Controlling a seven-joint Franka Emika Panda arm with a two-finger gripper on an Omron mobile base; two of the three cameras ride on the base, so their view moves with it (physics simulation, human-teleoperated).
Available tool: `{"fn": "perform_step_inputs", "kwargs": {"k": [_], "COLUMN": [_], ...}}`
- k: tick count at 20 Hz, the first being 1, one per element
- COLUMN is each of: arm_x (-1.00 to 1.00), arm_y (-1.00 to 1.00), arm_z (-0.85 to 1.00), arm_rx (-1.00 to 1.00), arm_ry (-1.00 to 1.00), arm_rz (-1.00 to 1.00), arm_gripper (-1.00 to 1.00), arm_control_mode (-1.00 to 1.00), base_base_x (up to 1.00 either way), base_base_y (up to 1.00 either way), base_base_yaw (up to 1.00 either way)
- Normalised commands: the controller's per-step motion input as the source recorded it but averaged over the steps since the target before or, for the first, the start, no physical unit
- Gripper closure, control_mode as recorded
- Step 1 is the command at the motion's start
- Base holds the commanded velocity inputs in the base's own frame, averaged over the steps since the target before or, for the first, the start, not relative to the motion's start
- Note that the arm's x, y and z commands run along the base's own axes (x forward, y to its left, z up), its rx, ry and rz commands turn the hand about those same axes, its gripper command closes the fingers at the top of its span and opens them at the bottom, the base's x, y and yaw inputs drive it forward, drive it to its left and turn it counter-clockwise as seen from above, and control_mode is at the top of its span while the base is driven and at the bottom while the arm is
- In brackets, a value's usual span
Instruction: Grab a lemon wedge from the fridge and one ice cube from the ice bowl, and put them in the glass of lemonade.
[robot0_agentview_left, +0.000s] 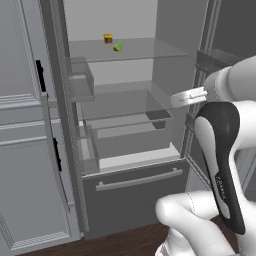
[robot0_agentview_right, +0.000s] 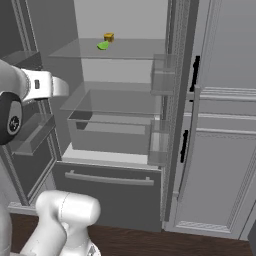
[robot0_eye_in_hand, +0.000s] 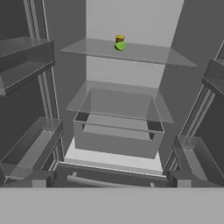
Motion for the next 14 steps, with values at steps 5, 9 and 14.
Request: {"fn": "perform_step_inputs", "kwargs": {"k": [5,9,14], "arm_x": [0.65,-0.08,-0.7], "arm_y": [0.0,-0.14,0.0], "arm_z": [0.0,0.01,0.0], "arm_rx": [0.0,0.0,0.0], "arm_ry": [0.18,0.07,0.01], "arm_rz": [0.0,0.0,-0.12], "arm_gripper": [-1.0,-1.0,-1.0], "arm_control_mode": [-1.0,-1.0,-1.0], "base_base_x": [0.0,0.0,0.0], "base_base_y": [0.0,0.0,0.0], "base_base_yaw": [0.0,0.0,0.0]}}
